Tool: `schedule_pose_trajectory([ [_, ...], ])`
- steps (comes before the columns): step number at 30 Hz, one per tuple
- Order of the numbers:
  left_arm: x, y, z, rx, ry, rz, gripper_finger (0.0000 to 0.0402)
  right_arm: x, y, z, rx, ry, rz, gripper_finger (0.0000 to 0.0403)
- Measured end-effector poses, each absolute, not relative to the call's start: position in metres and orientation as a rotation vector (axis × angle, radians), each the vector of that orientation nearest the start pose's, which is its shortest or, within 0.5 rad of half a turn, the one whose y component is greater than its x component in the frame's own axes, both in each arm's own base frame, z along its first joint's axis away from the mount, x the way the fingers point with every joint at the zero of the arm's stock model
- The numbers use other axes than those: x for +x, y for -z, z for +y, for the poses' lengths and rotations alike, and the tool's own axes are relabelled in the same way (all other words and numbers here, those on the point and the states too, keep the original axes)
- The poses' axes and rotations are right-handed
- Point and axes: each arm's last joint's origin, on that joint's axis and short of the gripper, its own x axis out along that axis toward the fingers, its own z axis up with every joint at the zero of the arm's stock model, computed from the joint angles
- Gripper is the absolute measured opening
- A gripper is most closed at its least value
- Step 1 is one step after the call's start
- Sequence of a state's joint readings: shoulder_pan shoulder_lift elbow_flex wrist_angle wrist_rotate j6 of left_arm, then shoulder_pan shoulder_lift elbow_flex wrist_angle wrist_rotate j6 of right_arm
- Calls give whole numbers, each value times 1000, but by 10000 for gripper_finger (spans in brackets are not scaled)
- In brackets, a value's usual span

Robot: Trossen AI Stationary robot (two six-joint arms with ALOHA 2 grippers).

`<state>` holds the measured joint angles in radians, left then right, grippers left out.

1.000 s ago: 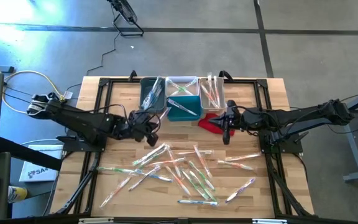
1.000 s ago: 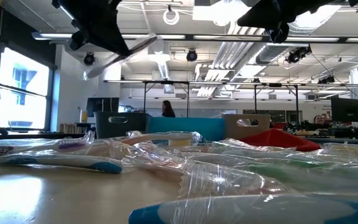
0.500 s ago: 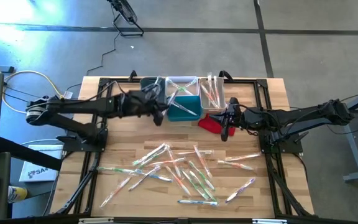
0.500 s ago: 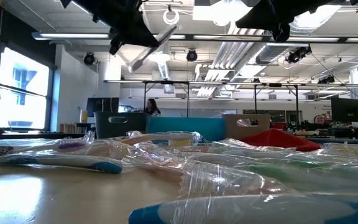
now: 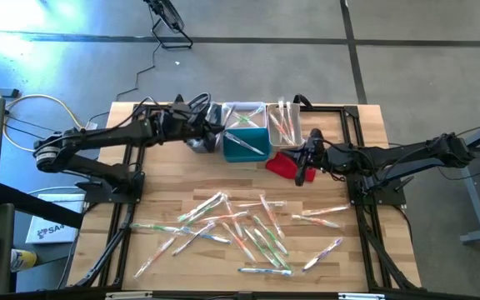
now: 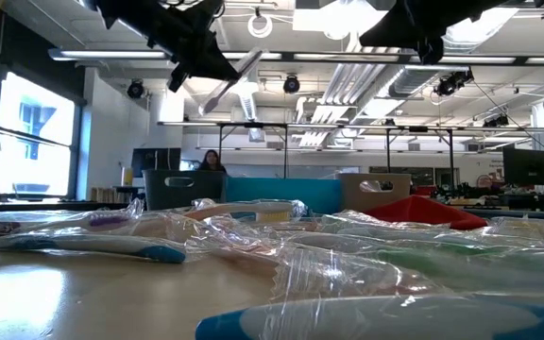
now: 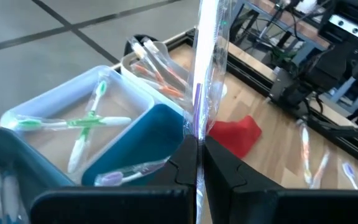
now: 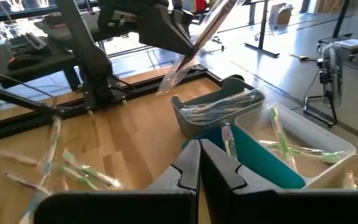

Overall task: Pick & Place Toothbrushes
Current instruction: Put the top left purple toothbrush into the blue bin

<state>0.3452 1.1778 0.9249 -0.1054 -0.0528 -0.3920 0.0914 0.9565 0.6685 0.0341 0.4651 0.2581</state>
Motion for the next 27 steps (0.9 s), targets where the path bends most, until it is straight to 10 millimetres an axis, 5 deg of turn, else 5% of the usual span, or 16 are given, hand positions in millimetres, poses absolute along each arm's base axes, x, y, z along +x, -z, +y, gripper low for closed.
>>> schedule_pose_trajectory([
  [10,251,-304,94,-438,-460,294,3,210,-284,-6,179,517,182,5],
  [27,289,-283,106,-432,-378,303,3,209,-284,-23,189,590,175,5],
])
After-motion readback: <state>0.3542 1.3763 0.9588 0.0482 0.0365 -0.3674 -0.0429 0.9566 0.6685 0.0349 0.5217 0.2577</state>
